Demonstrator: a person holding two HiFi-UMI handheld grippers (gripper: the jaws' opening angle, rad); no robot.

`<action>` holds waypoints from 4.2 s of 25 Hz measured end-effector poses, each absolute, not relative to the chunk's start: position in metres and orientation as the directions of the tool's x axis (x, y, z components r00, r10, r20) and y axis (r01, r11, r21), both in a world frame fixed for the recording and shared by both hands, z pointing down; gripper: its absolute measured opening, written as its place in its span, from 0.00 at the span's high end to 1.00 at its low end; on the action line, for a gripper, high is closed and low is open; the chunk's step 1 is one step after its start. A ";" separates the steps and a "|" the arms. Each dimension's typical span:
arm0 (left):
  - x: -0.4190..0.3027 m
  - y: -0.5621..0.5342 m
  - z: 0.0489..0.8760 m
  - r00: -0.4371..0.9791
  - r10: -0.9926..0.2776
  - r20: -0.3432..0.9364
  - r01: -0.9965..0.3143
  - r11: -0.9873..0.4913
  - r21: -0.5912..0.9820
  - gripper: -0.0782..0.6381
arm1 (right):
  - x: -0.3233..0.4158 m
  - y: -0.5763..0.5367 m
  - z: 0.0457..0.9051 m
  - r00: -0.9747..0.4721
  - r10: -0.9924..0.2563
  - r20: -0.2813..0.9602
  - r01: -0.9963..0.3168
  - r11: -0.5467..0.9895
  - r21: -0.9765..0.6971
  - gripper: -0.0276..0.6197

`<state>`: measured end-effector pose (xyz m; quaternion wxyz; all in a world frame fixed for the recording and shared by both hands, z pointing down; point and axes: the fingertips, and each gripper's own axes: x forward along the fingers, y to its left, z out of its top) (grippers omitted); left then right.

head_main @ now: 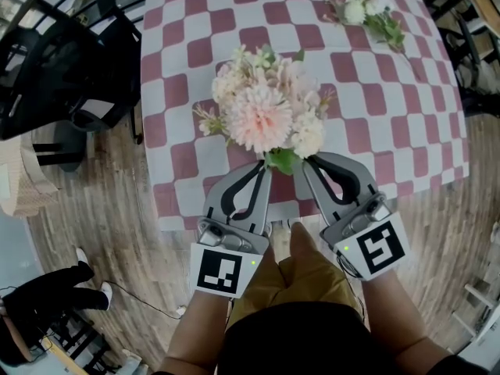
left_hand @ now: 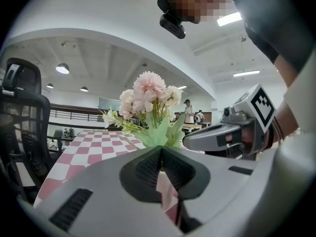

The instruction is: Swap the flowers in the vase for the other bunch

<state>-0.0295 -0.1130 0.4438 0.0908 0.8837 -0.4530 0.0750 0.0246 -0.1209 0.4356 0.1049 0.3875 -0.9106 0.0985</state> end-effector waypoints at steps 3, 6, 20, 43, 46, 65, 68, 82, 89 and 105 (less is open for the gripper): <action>-0.030 -0.115 0.442 0.579 -0.788 0.208 -0.815 -0.570 0.106 0.88 | 0.024 -0.121 0.437 -0.677 -0.683 0.273 -0.726 0.680 -0.099 0.91; -0.030 -0.115 0.442 0.583 -0.783 0.217 -0.811 -0.577 0.096 0.88 | 0.024 -0.122 0.436 -0.677 -0.683 0.275 -0.726 0.681 -0.096 0.91; -0.033 -0.103 0.441 0.578 -0.783 0.231 -0.813 -0.576 0.083 0.85 | 0.025 -0.117 0.426 -0.674 -0.692 0.259 -0.729 0.680 -0.080 0.91; -0.046 -0.105 0.407 0.585 -0.790 0.182 -0.808 -0.588 0.047 0.88 | 0.014 -0.107 0.397 -0.662 -0.712 0.234 -0.739 0.672 -0.048 0.91; -0.044 -0.106 0.395 0.594 -0.787 0.168 -0.802 -0.597 0.041 0.88 | 0.015 -0.107 0.388 -0.654 -0.723 0.221 -0.747 0.664 -0.037 0.91; -0.041 -0.123 0.313 0.624 -0.779 0.055 -0.777 -0.627 -0.053 0.88 | 0.025 -0.124 0.307 -0.624 -0.774 0.105 -0.771 0.632 0.077 0.91; -0.039 -0.125 0.302 0.633 -0.773 0.038 -0.772 -0.634 -0.051 0.88 | 0.024 -0.128 0.294 -0.624 -0.776 0.089 -0.770 0.631 0.096 0.91; -0.028 -0.132 0.242 0.647 -0.760 -0.061 -0.761 -0.638 -0.116 0.88 | 0.015 -0.128 0.233 -0.640 -0.768 -0.022 -0.755 0.624 0.202 0.91; -0.018 -0.129 0.219 0.658 -0.748 -0.089 -0.749 -0.637 -0.181 0.88 | 0.017 -0.126 0.209 -0.635 -0.769 -0.070 -0.760 0.606 0.234 0.91; -0.018 -0.138 0.166 0.635 -0.753 -0.172 -0.769 -0.596 -0.232 0.88 | 0.023 -0.124 0.167 -0.638 -0.751 -0.171 -0.767 0.599 0.230 0.91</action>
